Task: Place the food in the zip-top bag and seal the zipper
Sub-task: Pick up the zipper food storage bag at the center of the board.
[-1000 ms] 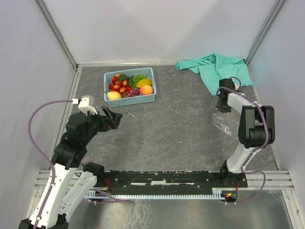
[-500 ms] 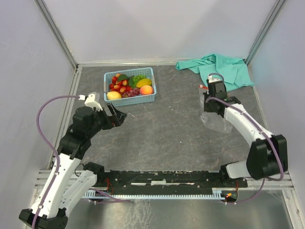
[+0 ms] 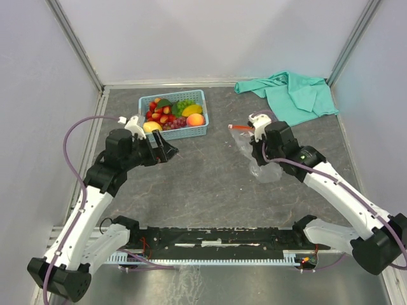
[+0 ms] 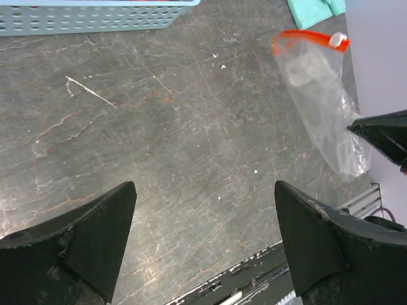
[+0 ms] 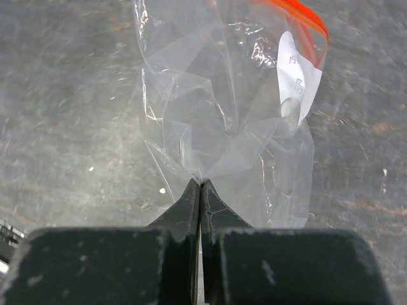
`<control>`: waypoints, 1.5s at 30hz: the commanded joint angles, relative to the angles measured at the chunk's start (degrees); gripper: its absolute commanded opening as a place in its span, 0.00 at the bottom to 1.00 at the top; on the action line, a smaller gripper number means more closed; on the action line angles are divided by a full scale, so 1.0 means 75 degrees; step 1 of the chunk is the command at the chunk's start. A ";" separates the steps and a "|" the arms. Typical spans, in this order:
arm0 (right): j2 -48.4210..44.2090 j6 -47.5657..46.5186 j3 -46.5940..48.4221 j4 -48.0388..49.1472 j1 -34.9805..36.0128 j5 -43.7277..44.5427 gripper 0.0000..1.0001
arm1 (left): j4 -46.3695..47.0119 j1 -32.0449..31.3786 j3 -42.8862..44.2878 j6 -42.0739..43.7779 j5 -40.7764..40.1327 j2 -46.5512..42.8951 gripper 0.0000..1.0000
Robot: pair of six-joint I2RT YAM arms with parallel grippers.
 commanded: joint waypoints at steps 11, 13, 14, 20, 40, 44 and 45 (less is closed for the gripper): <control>-0.0121 -0.1977 0.0063 0.0581 0.2206 0.0417 0.02 | 0.1047 -0.0026 0.0540 -0.0708 0.1727 0.1086 0.91; -0.0132 -0.2092 -0.0012 0.0869 0.2465 0.0513 0.02 | 0.1092 -0.0024 0.0410 -0.0797 0.1722 0.1099 0.90; -0.0137 -0.2146 -0.0048 0.0984 0.2597 0.0572 0.02 | 0.1097 -0.0023 0.0319 -0.0856 0.1686 0.1069 0.90; -0.0115 -0.2716 -0.0392 0.1704 0.3612 0.1133 0.02 | 0.0939 -0.0014 -0.0171 -0.1209 0.0740 0.0565 0.87; 0.0104 -0.4341 -0.1125 0.3449 0.5509 0.2786 0.02 | 0.1844 0.0083 -0.1963 -0.3015 0.0646 -0.0089 0.79; 0.0253 -0.4454 -0.1147 0.3639 0.5696 0.2966 0.02 | 0.1962 0.0078 -0.2188 -0.3195 0.0406 -0.0198 0.70; 0.0286 -0.4462 -0.1148 0.3696 0.5720 0.2991 0.02 | 0.1909 0.0082 -0.2219 -0.3225 0.0276 -0.0256 0.69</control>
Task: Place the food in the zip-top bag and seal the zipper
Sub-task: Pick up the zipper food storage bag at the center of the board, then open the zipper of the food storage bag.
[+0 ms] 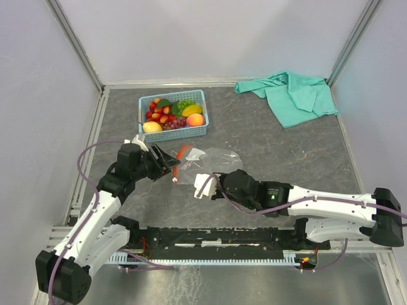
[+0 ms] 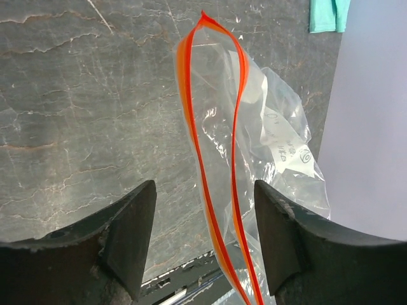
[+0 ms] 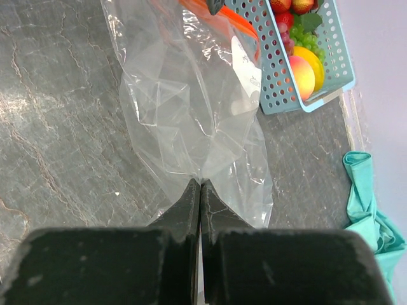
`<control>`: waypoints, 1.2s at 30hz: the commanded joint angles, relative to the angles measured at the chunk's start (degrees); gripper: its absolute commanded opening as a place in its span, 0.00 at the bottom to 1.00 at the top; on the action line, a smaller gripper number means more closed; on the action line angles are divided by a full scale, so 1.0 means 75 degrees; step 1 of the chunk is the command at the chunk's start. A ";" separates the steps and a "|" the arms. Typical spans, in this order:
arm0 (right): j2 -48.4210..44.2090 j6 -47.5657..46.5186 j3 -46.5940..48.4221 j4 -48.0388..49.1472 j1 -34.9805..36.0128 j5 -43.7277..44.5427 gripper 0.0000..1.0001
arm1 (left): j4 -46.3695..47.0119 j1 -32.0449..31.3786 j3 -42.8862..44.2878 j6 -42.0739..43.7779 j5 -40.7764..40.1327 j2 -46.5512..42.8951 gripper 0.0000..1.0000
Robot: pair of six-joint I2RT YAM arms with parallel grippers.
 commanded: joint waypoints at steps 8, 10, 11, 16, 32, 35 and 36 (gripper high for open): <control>0.0161 -0.0393 -0.0003 0.0773 0.0392 0.0677 0.02 | 0.0180 0.0128 0.0108 -0.0073 -0.0637 -0.0310 0.68; 0.0164 -0.0404 -0.0030 0.0756 0.0445 0.0687 0.02 | 0.0231 0.0155 0.0328 0.0239 -0.0547 -0.0099 0.68; 0.0165 -0.0405 -0.0048 0.0766 0.0478 0.0709 0.02 | 0.0237 0.0173 0.0445 0.0420 -0.0474 0.0054 0.68; 0.0191 -0.0456 -0.0065 0.0777 0.0594 0.0737 0.02 | 0.0344 0.0241 0.1024 0.1068 0.0090 0.0954 0.64; 0.0320 -0.0598 -0.0140 0.0892 0.0743 0.0838 0.02 | 0.0613 0.0265 0.1205 0.1590 0.0891 0.2076 0.46; 0.0372 -0.0614 -0.0146 0.0917 0.0747 0.0841 0.02 | 0.0716 0.0266 0.1110 0.1526 0.1019 0.2168 0.37; 0.0415 -0.0632 -0.0155 0.0930 0.0749 0.0836 0.02 | 0.0794 0.0259 0.1076 0.1470 0.1100 0.2180 0.34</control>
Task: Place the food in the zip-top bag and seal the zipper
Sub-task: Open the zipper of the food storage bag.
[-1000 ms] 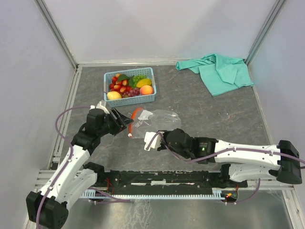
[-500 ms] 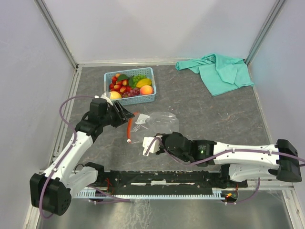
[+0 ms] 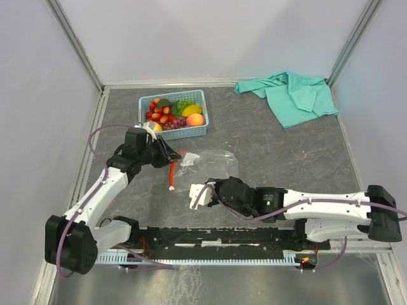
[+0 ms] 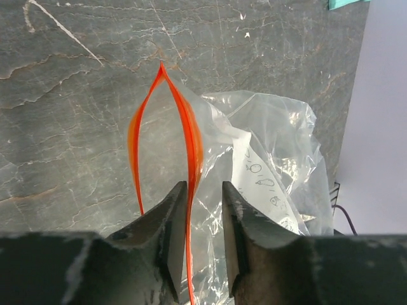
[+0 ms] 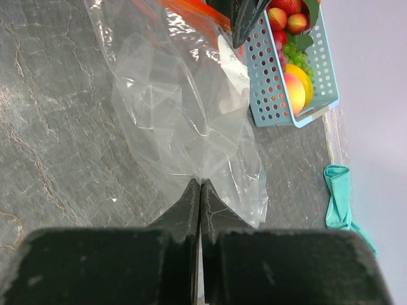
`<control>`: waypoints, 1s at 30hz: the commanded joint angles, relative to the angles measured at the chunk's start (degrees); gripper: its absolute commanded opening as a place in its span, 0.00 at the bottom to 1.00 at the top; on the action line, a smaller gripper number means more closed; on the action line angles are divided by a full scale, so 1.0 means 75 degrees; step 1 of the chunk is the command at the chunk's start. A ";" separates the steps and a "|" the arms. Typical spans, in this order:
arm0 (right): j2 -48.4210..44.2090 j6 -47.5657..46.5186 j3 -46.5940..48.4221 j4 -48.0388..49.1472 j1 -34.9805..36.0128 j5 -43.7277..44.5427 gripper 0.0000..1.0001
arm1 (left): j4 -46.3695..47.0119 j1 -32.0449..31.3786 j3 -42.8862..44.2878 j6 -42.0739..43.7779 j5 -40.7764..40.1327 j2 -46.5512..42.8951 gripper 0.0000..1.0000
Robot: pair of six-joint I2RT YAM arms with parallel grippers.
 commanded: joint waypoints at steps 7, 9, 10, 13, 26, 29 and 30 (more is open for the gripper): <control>0.0253 0.0000 -0.0247 0.0627 0.0068 0.0367 0.02 | 0.0670 0.0034 -0.0020 -0.0054 0.0583 -0.0194 0.03; 0.0236 0.0137 -0.0278 0.0590 0.0062 0.0519 0.03 | 0.0579 0.0032 -0.0013 -0.0174 0.0471 -0.0405 0.03; 0.0204 0.0223 -0.0263 0.0529 0.0062 0.0574 0.07 | 0.0531 0.0042 -0.0018 -0.0206 0.0414 -0.0538 0.03; 0.0043 0.0680 -0.0060 0.0133 0.0063 0.0697 0.33 | 0.0398 0.0043 0.0004 -0.0288 0.0124 -0.1055 0.03; -0.0368 0.4460 0.2457 -0.2520 0.0057 0.1465 0.71 | 0.0038 -0.0356 0.0218 -0.1695 -0.2034 -0.2713 0.03; -0.0019 0.5100 0.3147 -0.2904 0.0060 0.1599 0.73 | 0.0256 -0.0569 0.0078 -0.2200 -0.2404 -0.2938 0.03; 0.0114 0.5282 0.3338 -0.2954 0.0062 0.1612 0.74 | 0.0350 -0.0668 0.0030 -0.2337 -0.2512 -0.2980 0.03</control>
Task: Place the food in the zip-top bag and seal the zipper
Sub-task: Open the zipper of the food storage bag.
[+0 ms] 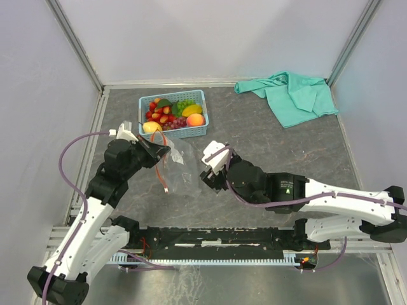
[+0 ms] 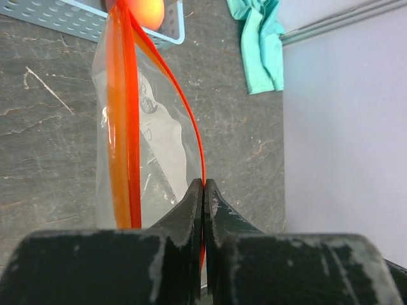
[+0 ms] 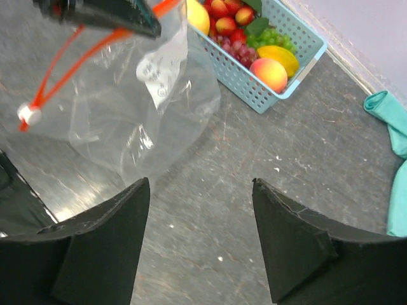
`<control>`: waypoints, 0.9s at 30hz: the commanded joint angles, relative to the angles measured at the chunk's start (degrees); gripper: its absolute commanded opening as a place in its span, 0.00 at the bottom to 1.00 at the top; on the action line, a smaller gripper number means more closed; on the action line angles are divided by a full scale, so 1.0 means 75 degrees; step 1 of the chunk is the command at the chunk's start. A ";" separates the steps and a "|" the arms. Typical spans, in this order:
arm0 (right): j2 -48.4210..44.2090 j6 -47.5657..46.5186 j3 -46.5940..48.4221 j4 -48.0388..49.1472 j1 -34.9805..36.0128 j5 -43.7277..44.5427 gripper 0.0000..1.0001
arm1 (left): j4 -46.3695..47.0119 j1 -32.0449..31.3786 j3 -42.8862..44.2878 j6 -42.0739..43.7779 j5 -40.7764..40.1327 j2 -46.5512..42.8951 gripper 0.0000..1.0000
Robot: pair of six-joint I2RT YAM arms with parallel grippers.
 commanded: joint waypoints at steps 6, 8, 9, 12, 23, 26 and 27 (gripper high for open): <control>0.0740 0.2121 0.1098 0.0310 0.0047 0.0310 0.79 | 0.0847 -0.1051 0.0061 -0.1628 -0.1658 -0.0171 0.03; 0.0819 0.2202 0.0957 0.0902 0.0037 0.0348 0.81 | 0.1028 -0.1311 0.0112 -0.1772 -0.1996 -0.0070 0.03; 0.0860 0.2232 0.0907 0.1129 0.0042 0.0382 0.81 | 0.1103 -0.1430 0.0135 -0.1850 -0.2118 -0.0015 0.03; 0.1062 0.2255 0.0844 0.1750 0.0045 0.0543 0.84 | 0.1242 -0.1667 0.0195 -0.2085 -0.2429 0.0145 0.03; 0.2077 0.2309 0.1046 0.2180 -0.0039 0.1153 0.92 | 0.1815 -0.2059 0.0351 -0.2304 -0.2787 0.0708 0.03; 0.2188 0.2398 0.0954 0.2311 -0.0151 0.1196 0.93 | 0.1893 -0.2157 0.0339 -0.2309 -0.2860 0.0768 0.03; 0.2238 0.2417 0.0928 0.2324 -0.0188 0.1222 0.93 | 0.1910 -0.2173 0.0339 -0.2314 -0.2844 0.0802 0.03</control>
